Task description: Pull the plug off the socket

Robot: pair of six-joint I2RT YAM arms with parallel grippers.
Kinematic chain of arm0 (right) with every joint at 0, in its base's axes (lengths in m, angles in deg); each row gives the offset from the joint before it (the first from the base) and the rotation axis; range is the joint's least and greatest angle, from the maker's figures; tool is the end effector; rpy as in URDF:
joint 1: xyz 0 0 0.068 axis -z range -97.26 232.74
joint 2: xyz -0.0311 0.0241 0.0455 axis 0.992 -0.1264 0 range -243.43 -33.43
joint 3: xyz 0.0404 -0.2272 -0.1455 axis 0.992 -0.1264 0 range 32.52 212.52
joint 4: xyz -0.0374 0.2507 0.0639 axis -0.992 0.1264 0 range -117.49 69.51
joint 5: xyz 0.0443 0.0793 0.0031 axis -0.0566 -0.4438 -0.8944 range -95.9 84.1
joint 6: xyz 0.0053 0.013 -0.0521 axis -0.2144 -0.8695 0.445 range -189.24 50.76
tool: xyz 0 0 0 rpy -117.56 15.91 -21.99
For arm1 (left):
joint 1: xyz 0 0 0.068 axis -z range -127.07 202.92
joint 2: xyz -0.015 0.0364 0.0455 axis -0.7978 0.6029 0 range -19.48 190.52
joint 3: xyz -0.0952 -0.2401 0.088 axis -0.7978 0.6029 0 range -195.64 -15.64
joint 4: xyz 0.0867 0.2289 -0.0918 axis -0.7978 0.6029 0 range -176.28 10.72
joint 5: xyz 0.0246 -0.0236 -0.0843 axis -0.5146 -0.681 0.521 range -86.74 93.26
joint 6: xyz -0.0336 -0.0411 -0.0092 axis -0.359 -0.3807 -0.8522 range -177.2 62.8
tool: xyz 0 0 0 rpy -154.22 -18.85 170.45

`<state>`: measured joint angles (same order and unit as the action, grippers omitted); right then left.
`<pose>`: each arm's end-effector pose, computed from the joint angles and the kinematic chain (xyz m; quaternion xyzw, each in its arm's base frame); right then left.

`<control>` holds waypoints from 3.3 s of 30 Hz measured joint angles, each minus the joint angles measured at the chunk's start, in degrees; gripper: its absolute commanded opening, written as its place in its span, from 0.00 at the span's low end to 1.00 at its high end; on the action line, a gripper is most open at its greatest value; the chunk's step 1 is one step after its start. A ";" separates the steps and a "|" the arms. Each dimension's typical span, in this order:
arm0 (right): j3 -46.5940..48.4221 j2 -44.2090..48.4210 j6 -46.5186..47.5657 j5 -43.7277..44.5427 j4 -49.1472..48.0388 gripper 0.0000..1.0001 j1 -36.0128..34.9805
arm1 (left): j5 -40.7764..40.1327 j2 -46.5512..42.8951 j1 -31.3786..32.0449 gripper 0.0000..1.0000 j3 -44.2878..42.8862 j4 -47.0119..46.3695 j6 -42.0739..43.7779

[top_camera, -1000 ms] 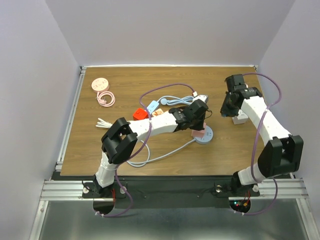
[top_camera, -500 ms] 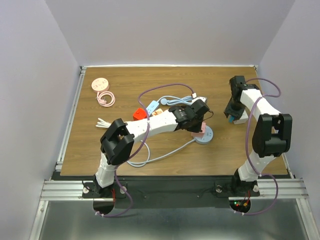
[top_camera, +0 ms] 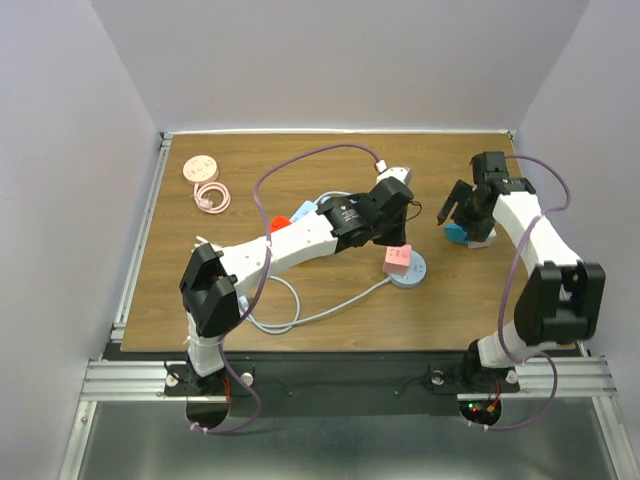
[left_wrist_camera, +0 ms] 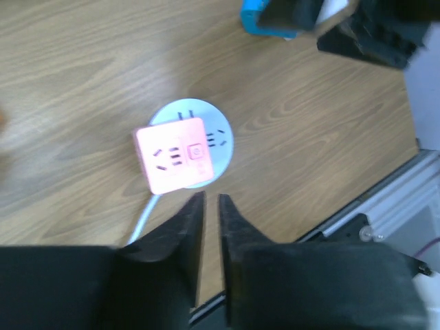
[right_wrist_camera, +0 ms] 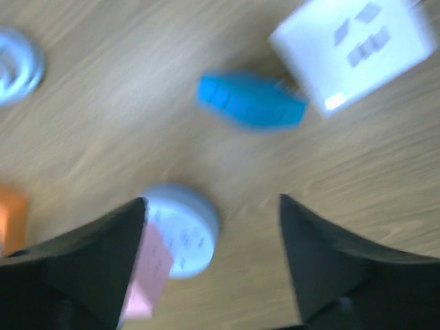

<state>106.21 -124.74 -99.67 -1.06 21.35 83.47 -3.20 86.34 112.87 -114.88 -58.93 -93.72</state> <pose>0.3212 -0.0071 0.2601 0.2711 0.9398 0.0123 0.2077 0.2203 -0.3726 0.3381 0.1530 0.8683 -0.3168 0.3497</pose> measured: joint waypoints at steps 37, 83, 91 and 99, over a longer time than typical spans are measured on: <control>-28.24 5.77 -1.27 -31.41 -16.70 0.00 -2.47 | -4.59 20.41 2.10 0.84 -18.67 15.72 1.99; -27.30 0.81 -5.25 -35.54 -17.77 0.00 -2.19 | -9.11 25.81 1.97 0.00 -20.48 22.67 3.19; -27.71 2.51 -4.90 -34.82 -17.75 0.00 -2.16 | -9.14 25.38 1.86 0.00 -19.12 21.66 3.02; -27.21 4.70 -3.41 -29.57 -16.85 0.00 -2.27 | -5.92 19.28 1.75 0.00 -7.26 13.38 1.14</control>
<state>79.00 -120.04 -103.08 -30.63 4.50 81.20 -9.12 105.62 114.62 -122.14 -45.55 -92.58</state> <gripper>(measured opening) 0.011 0.720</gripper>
